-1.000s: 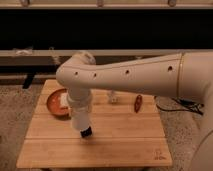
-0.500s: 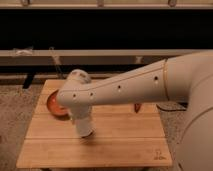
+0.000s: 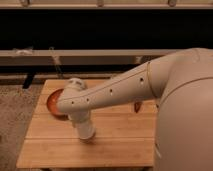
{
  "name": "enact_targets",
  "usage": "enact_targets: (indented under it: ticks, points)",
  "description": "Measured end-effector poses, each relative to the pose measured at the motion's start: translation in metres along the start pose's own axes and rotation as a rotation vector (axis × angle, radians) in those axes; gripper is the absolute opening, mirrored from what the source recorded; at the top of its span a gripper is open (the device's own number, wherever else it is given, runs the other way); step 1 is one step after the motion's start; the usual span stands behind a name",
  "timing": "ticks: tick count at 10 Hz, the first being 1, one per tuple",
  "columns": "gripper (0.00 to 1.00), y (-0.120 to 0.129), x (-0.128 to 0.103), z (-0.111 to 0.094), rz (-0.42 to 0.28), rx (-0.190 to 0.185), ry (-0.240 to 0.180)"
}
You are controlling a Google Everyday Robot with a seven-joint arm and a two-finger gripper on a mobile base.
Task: Place the ceramic cup over the eraser
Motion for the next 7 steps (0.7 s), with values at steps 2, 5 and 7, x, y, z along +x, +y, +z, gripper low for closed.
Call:
enact_targets:
  ticks: [2, 5, 7]
  points:
    - [0.8, -0.004, -0.004, 0.008, 0.014, 0.004, 0.006]
    - [0.8, -0.02, -0.02, 0.003, 0.035, 0.006, -0.011]
    - [0.8, -0.029, -0.035, -0.011, 0.037, -0.009, -0.029]
